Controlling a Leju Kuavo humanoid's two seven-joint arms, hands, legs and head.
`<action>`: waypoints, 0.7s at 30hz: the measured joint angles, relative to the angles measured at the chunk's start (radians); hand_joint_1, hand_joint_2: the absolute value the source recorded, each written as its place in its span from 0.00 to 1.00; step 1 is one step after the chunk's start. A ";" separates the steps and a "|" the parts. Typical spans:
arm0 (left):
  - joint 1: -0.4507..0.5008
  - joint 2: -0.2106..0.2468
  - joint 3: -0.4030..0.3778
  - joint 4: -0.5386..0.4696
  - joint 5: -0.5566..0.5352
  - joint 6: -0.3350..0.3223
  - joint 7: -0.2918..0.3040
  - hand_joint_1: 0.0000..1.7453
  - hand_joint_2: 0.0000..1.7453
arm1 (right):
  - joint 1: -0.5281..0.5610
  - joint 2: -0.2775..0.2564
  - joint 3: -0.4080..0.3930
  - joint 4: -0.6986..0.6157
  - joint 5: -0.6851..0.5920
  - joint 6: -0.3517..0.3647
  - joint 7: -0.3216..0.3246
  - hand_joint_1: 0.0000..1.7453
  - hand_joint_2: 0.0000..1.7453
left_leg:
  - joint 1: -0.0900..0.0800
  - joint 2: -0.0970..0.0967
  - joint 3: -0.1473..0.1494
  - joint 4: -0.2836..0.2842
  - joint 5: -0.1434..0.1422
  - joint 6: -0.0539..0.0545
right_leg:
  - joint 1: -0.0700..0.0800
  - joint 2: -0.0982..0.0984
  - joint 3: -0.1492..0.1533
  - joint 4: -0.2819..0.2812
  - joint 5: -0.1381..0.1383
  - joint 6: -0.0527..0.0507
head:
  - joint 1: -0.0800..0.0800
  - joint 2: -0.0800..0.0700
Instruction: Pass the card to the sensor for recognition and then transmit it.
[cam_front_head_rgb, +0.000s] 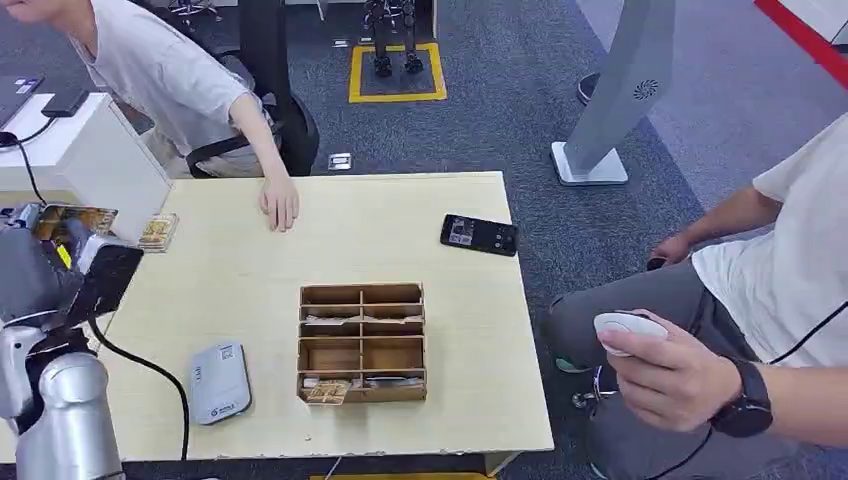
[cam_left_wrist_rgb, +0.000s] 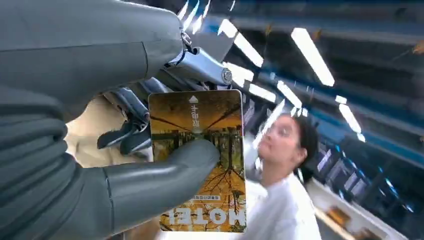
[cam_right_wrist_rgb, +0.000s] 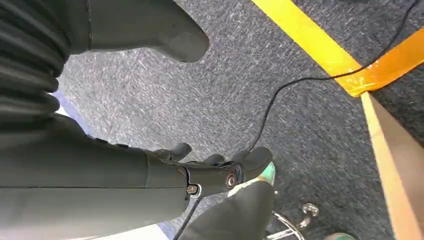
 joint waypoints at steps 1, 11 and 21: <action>-0.007 0.022 -0.014 0.012 -0.066 0.032 0.007 1.00 1.00 | -0.001 0.000 0.007 0.000 0.000 0.002 -0.003 0.00 1.00 | 0.000 0.000 0.000 0.000 0.000 0.000 | 0.000 0.000 0.000 0.000 0.000 0.000 | 0.000 0.000; -0.083 0.088 -0.022 0.159 -0.178 0.144 0.021 1.00 1.00 | -0.008 0.001 0.042 0.000 0.000 0.002 -0.012 0.00 1.00 | 0.000 0.000 0.000 0.000 0.000 0.000 | 0.000 0.000 0.000 0.000 0.000 0.000 | 0.000 0.000; -0.103 0.092 -0.035 0.210 -0.193 0.157 0.018 1.00 1.00 | -0.007 0.001 0.053 0.000 0.000 0.000 -0.010 0.00 1.00 | 0.000 0.000 0.000 0.000 0.000 0.000 | 0.000 0.000 -0.001 0.000 0.000 0.000 | 0.000 0.000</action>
